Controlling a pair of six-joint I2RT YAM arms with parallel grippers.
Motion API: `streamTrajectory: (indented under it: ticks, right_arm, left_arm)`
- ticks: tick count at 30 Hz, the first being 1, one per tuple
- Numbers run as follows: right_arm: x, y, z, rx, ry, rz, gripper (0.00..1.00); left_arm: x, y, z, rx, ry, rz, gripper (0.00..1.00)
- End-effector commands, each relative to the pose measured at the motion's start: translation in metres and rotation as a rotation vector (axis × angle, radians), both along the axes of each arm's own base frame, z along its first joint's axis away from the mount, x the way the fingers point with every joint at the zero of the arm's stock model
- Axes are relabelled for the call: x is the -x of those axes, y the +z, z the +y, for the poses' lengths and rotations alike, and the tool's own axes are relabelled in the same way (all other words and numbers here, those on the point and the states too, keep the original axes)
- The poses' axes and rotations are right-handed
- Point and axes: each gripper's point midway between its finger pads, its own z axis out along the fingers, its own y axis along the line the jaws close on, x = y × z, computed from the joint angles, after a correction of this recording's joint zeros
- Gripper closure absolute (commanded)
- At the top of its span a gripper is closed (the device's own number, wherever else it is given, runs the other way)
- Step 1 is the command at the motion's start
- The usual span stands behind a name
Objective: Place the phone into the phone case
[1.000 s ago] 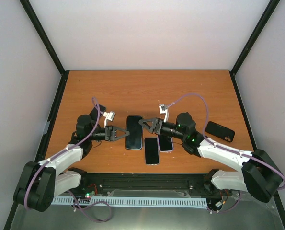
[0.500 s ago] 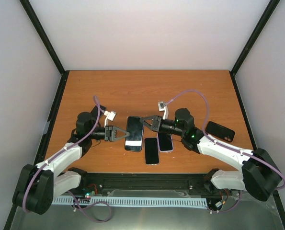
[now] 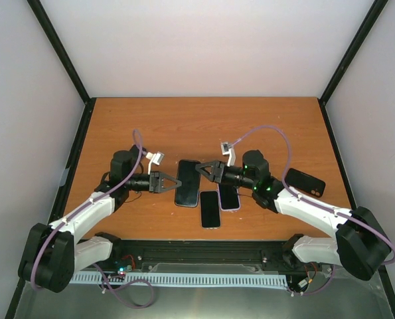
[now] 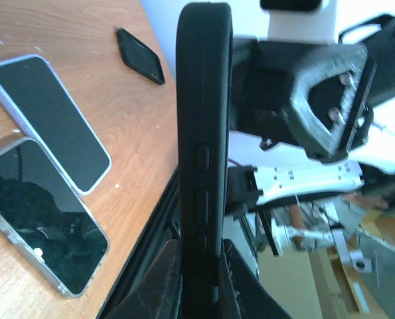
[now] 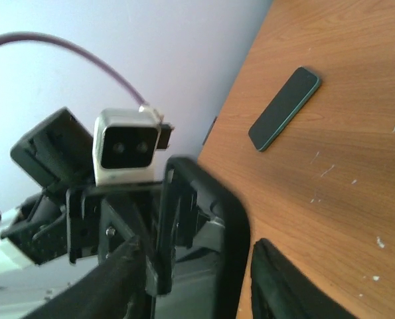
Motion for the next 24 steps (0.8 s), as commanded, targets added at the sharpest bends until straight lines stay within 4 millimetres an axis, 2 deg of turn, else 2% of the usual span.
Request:
streamTrajectory:
  ticks: [1, 3, 6, 11, 13, 17, 24]
  right_arm:
    - [0.016, -0.005, 0.001, -0.021, 0.068, 0.025, 0.47]
    - [0.025, -0.011, 0.001, -0.043, 0.099, 0.051, 0.36]
    - [0.037, -0.017, 0.000, -0.095, 0.137, 0.082, 0.26]
    - [0.049, -0.030, 0.004, -0.096, 0.178, 0.125, 0.23]
    - [0.052, -0.029, 0.008, -0.108, 0.201, 0.130, 0.26]
    - [0.053, -0.019, 0.010, -0.174, 0.217, 0.120, 0.40]
    - [0.050, -0.018, 0.010, -0.201, 0.193, 0.135, 0.68]
  left_arm:
    - [-0.020, 0.014, 0.001, 0.017, 0.090, -0.012, 0.99]
    - [-0.025, 0.024, 0.001, 0.043, 0.116, -0.033, 0.99]
    - [-0.034, 0.036, 0.001, 0.067, 0.162, -0.070, 1.00]
    - [-0.041, 0.051, 0.001, 0.111, 0.189, -0.091, 1.00]
    - [-0.043, 0.052, 0.001, 0.117, 0.195, -0.088, 1.00]
    - [-0.047, 0.045, 0.000, 0.122, 0.198, -0.072, 1.00]
    - [-0.050, 0.026, 0.000, 0.106, 0.209, -0.020, 1.00]
